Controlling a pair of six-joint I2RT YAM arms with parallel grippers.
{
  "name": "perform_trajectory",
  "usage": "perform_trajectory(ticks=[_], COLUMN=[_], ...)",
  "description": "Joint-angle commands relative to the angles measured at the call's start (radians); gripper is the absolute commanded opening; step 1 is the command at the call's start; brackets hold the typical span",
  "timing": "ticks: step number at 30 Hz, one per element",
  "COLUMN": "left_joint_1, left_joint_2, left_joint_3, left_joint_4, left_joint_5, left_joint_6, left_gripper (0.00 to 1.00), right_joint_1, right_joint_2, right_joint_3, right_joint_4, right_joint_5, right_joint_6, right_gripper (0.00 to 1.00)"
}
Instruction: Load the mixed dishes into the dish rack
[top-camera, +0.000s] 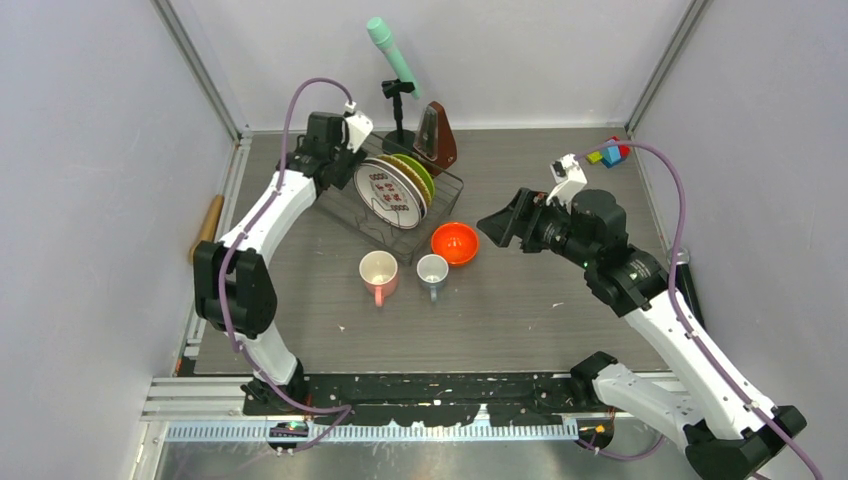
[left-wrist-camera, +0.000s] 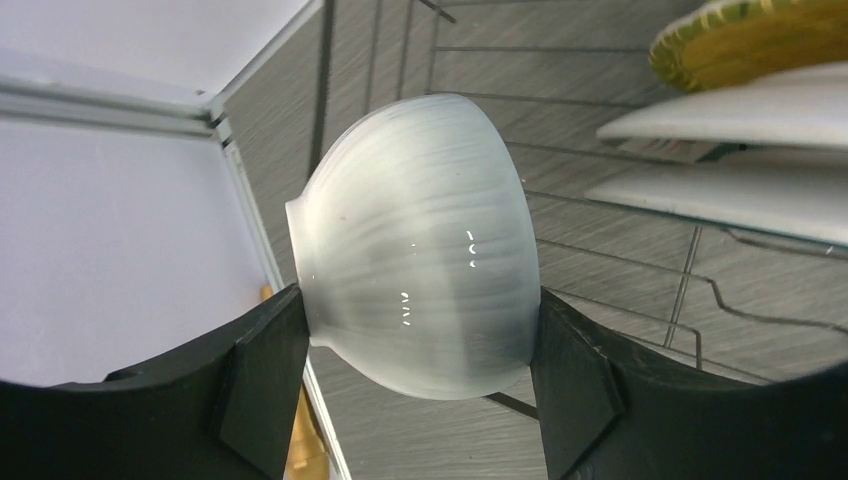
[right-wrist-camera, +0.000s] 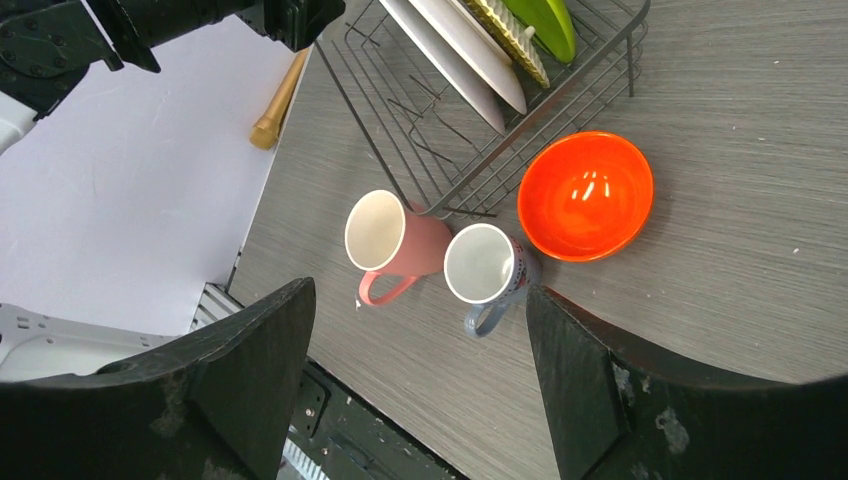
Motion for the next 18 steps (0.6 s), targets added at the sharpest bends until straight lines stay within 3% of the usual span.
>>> perform_trajectory(ticks=[1, 9, 15, 18], left_joint_1=[0.080, 0.115, 0.117, 0.116], left_joint_2=[-0.066, -0.053, -0.093, -0.110], left_joint_3=[-0.016, -0.085, -0.122, -0.125], left_joint_4=[0.208, 0.255, 0.318, 0.315], left_joint_5=[0.176, 0.250, 0.274, 0.282], left_joint_6=[0.131, 0.220, 0.187, 0.173], left_gripper=[0.00, 0.00, 0.00, 0.00], right_joint_1=[0.004, 0.004, 0.017, 0.088], right_joint_2=[0.025, 0.124, 0.328, 0.439], right_joint_3=[0.068, 0.092, 0.063, 0.121], right_joint_4=[0.010, -0.066, 0.045, 0.066], right_joint_5=[-0.015, 0.047, 0.173, 0.277], right_joint_6=[-0.021, 0.022, 0.254, 0.340], right_gripper=[0.83, 0.82, 0.84, 0.86])
